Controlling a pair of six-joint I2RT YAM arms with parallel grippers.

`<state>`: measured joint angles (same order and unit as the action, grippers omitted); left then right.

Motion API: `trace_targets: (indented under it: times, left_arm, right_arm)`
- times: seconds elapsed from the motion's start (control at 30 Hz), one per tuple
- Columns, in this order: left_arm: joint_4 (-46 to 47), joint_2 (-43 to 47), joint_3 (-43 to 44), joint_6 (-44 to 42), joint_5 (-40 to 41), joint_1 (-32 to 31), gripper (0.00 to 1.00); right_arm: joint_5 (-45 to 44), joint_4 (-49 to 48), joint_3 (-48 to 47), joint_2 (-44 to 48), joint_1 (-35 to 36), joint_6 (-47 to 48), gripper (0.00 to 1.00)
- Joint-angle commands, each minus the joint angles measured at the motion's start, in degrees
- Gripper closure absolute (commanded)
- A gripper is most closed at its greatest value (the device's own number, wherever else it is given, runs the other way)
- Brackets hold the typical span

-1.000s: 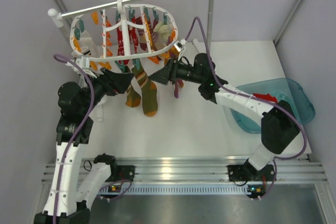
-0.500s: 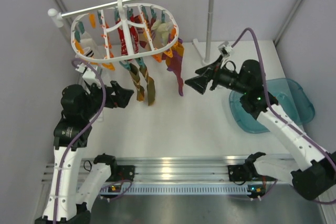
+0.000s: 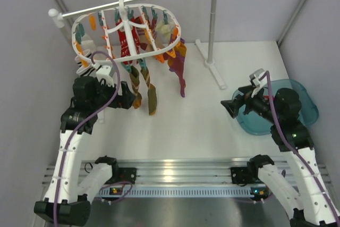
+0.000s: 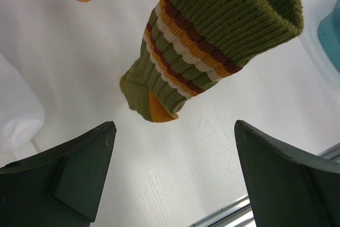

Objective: Clip the socks to the hanger
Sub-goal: Reset both arms

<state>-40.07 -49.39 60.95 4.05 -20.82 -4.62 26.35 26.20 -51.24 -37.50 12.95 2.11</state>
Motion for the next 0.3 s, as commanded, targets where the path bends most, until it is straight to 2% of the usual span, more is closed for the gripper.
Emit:
trace_targets:
  times: [0.0,0.27]
  left_arm:
    - [3.6,2.2,-1.5,-0.5,1.3,0.2,0.02]
    - [4.8,7.8,-4.7,-0.7,3.1,0.2,0.02]
  right_arm:
    - [-1.1,3.1,3.3,3.5,-4.2,2.5,0.0]
    - [2.7,3.4,7.2,9.5,-9.4,1.1,0.0]
